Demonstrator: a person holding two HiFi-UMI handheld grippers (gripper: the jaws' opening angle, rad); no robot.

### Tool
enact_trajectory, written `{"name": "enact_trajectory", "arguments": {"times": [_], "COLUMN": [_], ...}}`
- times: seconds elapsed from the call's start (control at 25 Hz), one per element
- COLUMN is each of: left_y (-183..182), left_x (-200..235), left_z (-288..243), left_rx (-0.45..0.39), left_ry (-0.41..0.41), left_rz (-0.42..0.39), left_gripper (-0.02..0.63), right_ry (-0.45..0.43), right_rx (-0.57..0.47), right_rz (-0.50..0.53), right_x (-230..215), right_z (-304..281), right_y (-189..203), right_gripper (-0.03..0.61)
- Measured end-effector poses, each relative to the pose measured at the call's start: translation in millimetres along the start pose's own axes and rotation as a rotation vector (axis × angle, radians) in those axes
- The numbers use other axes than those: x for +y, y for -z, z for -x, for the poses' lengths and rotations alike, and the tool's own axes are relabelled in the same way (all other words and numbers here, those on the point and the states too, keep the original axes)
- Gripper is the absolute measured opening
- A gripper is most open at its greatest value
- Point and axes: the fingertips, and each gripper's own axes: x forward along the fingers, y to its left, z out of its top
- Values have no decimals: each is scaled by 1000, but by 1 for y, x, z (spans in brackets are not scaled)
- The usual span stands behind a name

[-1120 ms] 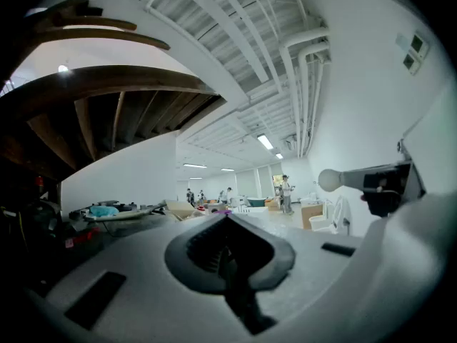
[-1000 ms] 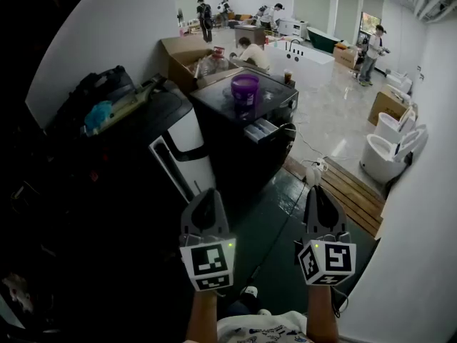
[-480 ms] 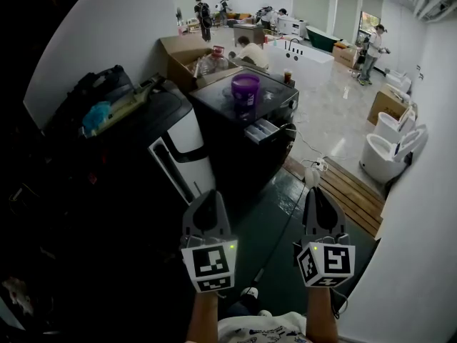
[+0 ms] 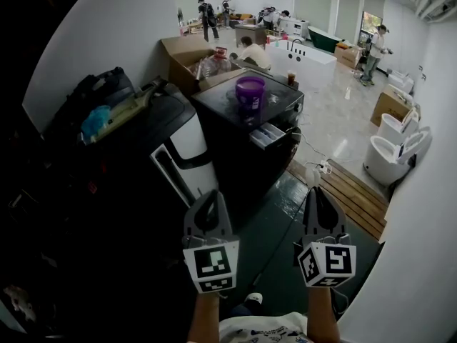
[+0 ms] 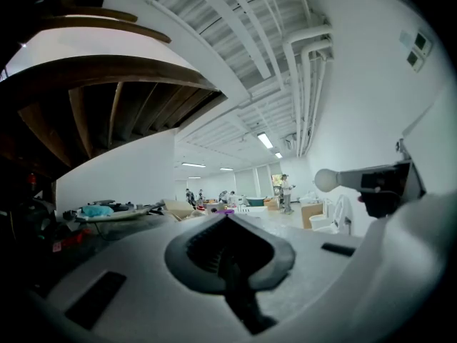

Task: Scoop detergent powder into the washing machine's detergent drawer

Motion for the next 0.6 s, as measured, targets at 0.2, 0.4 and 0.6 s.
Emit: {"name": "enact_trajectory", "arguments": {"times": [0.2, 0.4, 0.6], "left_y": [5, 7, 9], "left_x": [5, 5, -1], "left_z": [-16, -36, -61], "left_rx": [6, 13, 14], "left_ry": [19, 31, 48], "left_rz": [-11, -13, -14], "left_gripper": [3, 2, 3], "right_ry": [16, 22, 32], "right_rx": [13, 21, 29], "right_rz": [-13, -3, 3], "right_x": [0, -4, -15], "right_z": [-14, -30, -48], "right_y": [10, 13, 19], "right_gripper": [21, 21, 21]}}
